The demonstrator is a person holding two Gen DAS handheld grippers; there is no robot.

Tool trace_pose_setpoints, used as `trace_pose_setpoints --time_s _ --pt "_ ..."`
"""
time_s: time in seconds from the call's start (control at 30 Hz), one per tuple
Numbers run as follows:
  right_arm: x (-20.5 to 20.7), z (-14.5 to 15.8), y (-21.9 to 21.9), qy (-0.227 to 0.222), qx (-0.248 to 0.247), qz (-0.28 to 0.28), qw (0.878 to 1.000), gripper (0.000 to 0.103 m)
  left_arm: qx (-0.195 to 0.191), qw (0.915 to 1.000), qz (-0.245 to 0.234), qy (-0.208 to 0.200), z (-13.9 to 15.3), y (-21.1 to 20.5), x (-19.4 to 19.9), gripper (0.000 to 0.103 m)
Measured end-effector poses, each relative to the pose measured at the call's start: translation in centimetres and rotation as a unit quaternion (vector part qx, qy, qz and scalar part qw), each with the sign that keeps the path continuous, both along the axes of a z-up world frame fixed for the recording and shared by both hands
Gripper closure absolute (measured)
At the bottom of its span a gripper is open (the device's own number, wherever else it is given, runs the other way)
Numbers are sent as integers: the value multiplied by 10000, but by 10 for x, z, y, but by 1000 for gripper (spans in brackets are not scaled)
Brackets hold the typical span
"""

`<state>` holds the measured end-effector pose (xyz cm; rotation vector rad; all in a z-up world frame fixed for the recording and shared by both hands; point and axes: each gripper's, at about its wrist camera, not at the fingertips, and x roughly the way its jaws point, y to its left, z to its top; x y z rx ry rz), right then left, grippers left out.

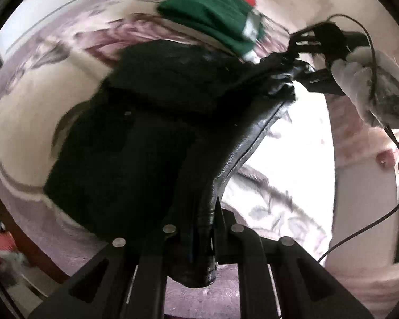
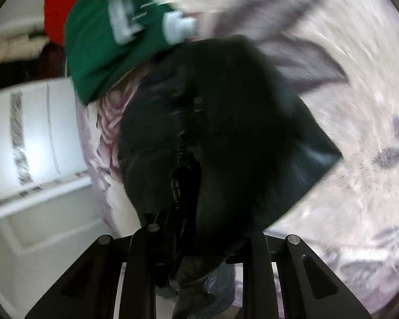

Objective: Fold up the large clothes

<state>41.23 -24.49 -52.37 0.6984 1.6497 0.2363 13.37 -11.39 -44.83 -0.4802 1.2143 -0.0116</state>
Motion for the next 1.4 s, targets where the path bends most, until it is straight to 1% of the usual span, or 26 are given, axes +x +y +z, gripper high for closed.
trace_pose_setpoints --time_s 0.07,0.13,0.2,0.3,0.37,0.43,0.47,0.5,0.53,0.57,0.6,0.63,0.67,0.7,0.73,0.77,0.83,0.97,1.03,1.07,1.2,1.23,1.27,1.3,1.33,1.4 --pt "15 18 60 -53 -358 320 9988 79 -253 9992 293 49 -6 32 -2 95" --pt "28 20 120 35 -657 498 9966 79 -576 9957 711 173 -20 73 -5 95" --pt "40 12 186 105 -976 765 9922 79 -800 9911 1022 277 -39 110 -6 95" --pt "50 -22 270 261 -1577 1120 9808 80 -1060 9834 1376 525 -81 160 -5 95" --pt "54 -51 308 419 -1970 1168 9725 80 -1296 9778 1487 705 -114 185 -2 95" --pt "52 -71 315 517 -2204 1109 9677 79 -1475 9741 1486 852 -144 201 -1 93" --pt "53 -79 321 571 -2301 1106 9652 78 -1636 9715 1418 962 -158 205 1 89" --pt "54 -84 324 619 -2319 1112 9644 73 -1892 9665 1397 1024 -167 210 2 89" --pt "55 -84 325 644 -2218 1070 9671 68 -2135 9611 1407 1048 -171 214 2 87" --pt "55 -82 322 668 -1924 1009 9738 53 -2329 9568 1400 1034 -170 218 0 82" --pt "56 -79 320 671 -1586 965 9803 32 -2445 9547 1359 1018 -167 220 -3 78" --pt "57 -73 313 660 -1050 919 9880 26 -2435 9555 1311 1024 -160 223 -6 73" --pt "58 -67 306 662 -761 879 9910 25 -2406 9567 1288 1009 -153 226 -9 63" --pt "57 -58 296 655 -306 776 9944 25 -2332 9588 1267 1007 -145 230 -10 51" --pt "55 -48 281 628 191 608 9960 25 -2230 9611 1273 1013 -137 235 -10 30" --pt "53 -37 266 551 398 466 9966 25 -2208 9616 1322 958 -130 241 -8 27" --pt "50 -17 239 282 414 295 9983 25 -2172 9635 1363 768 -114 251 8 27" --pt "34 8 173 -254 -305 32 9992 25 -1966 9748 996 357 -96 244 75 27" --pt "24 8 138 -327 -559 -190 9977 39 -1975 9777 687 173 -96 234 126 27" --pt "19 0 125 -233 -523 -247 9981 55 -1948 9791 563 159 -99 233 150 27" --pt "21 -22 89 -236 -501 -331 9979 56 -1853 9826 81 107 -119 199 248 27" --pt "23 -31 83 -234 -535 -327 9978 56 -1745 9846 -15 54 -124 195 259 32" --pt "27 -37 78 -254 -574 -380 9973 55 -1662 9861 -78 -32 -128 190 271 77" --pt "30 -41 69 -279 -544 -455 9971 54 -1586 9872 -122 -55 -132 188 280 90" --pt "36 -49 61 -270 -504 -547 9969 54 -1605 9870 -98 27 -137 189 287 91" --pt "46 -61 54 -282 -483 -667 9962 54 -1889 9819 148 29 -148 197 294 92"
